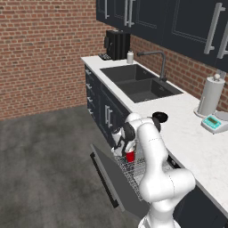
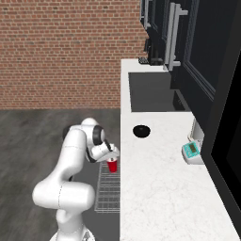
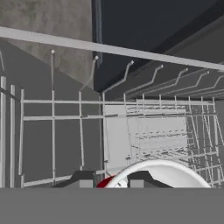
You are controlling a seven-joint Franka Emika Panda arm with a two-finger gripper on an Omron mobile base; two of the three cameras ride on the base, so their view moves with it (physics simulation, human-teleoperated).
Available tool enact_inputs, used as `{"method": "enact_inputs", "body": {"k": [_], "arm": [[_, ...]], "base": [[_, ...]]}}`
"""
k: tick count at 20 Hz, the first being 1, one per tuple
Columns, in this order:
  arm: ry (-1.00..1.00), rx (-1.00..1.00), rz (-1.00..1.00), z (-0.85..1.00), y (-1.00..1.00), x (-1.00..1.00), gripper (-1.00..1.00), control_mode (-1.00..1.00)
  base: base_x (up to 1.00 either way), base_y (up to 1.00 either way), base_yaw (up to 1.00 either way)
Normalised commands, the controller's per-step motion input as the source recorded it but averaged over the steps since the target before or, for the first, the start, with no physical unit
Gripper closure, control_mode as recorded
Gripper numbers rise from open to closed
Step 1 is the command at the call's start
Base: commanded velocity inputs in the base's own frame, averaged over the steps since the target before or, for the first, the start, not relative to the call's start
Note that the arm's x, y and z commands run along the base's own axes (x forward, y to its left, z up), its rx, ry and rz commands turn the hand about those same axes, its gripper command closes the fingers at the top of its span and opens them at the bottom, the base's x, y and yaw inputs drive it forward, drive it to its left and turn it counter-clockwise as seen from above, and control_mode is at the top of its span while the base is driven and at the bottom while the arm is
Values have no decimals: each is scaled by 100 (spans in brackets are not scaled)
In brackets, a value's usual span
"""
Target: Pick up the cup and bowl from the counter, place them in the dishwasher, and close the dishwasher door.
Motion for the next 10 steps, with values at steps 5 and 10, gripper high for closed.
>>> {"method": "enact_inputs", "body": {"k": [5, 10], "arm": [[0, -1, 1, -33, 1, 7, -100, -100], [0, 0, 1, -2, 0, -15, -100, -100]], "base": [[0, 0, 0], [0, 0, 0]]}}
